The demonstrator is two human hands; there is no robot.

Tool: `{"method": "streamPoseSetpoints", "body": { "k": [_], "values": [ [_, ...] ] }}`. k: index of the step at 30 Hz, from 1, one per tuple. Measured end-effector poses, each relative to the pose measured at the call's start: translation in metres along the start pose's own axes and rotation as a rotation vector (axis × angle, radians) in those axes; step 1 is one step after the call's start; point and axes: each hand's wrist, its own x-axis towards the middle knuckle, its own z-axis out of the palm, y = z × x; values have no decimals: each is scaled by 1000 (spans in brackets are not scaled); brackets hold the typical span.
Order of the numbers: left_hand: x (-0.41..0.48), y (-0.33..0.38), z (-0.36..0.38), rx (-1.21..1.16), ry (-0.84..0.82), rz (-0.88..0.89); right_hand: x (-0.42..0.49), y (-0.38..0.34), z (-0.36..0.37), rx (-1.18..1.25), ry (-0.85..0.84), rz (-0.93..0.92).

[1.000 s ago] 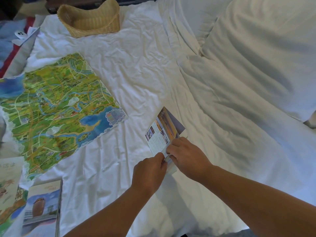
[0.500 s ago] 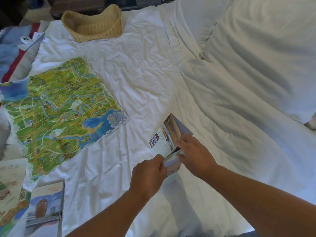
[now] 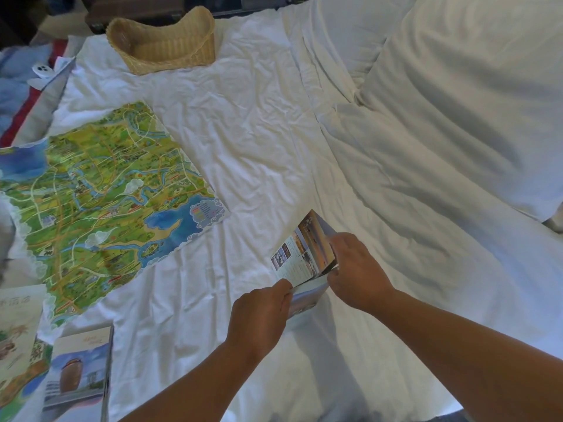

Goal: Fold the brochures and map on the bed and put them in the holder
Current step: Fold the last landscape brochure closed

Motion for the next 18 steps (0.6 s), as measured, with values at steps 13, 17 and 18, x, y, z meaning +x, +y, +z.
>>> {"method": "streamPoseSetpoints", "body": {
  "k": [13,17,18],
  "values": [
    [-2,-6,-4,-1,-21,57,39,4,-13,-95,-203,221],
    [-1,-8,-3,-1,-17,63,44,3,-10,-125,-130,231],
    [-1,-8,-3,-2,-12,67,45,3,-9,-118,-128,234]
  ]
}}
